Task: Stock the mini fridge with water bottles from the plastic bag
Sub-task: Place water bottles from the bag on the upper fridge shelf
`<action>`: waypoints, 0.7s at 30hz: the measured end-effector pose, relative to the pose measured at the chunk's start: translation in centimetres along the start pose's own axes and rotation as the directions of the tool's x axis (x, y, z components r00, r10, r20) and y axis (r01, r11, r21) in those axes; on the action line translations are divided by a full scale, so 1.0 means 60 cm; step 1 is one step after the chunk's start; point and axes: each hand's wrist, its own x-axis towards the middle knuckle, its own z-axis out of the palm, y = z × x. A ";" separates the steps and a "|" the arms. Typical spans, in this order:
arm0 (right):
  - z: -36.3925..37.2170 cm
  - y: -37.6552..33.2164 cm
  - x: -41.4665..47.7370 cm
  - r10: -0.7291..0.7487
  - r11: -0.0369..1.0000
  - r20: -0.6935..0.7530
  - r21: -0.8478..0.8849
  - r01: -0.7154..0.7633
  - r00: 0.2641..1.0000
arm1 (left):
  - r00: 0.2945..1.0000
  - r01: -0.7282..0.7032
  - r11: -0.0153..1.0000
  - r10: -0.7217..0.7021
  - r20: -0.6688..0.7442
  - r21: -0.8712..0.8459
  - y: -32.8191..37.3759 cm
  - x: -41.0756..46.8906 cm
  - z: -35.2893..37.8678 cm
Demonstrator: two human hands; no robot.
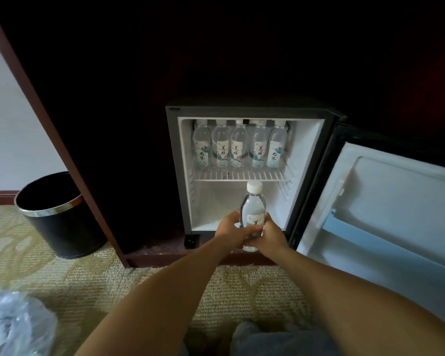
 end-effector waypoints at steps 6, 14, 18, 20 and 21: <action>0.080 0.036 0.090 0.317 0.637 0.102 0.713 -0.292 0.943 | 0.995 0.075 0.997 -0.075 -0.058 0.000 -0.075 0.065 -0.016; 0.163 0.072 0.227 0.296 0.801 -0.048 0.557 -0.221 0.954 | 0.977 0.073 0.991 -0.094 -0.194 -0.108 -0.158 0.192 -0.040; 0.205 0.094 0.271 0.269 0.860 -0.142 0.481 -0.171 0.953 | 0.958 0.050 0.989 -0.086 -0.273 -0.139 -0.181 0.229 -0.042; 0.219 0.090 0.290 0.282 0.818 -0.114 0.548 -0.176 0.953 | 0.953 0.029 0.994 -0.060 -0.298 -0.109 -0.186 0.246 -0.055; 0.224 0.088 0.303 0.289 0.820 -0.120 0.543 -0.181 0.950 | 0.949 0.023 0.996 -0.048 -0.312 -0.084 -0.186 0.254 -0.064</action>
